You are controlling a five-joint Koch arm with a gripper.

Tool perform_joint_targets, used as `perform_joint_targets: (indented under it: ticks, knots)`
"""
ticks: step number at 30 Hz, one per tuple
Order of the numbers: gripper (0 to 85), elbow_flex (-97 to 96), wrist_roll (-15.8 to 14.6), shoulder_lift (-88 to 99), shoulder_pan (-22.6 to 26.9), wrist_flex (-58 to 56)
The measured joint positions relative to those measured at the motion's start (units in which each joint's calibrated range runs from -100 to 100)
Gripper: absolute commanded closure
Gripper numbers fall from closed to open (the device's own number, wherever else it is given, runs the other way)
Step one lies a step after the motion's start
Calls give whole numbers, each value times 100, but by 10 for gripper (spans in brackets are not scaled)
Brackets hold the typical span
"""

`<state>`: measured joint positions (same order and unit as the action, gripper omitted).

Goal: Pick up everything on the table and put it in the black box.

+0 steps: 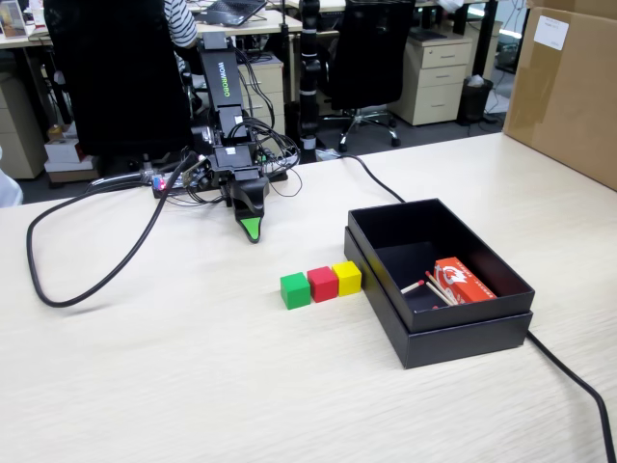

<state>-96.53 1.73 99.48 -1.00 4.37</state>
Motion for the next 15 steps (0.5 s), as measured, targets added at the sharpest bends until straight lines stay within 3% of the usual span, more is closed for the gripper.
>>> perform_joint_targets:
  ticks: [15]
  knots:
    - [359,0,5,0,63,8]
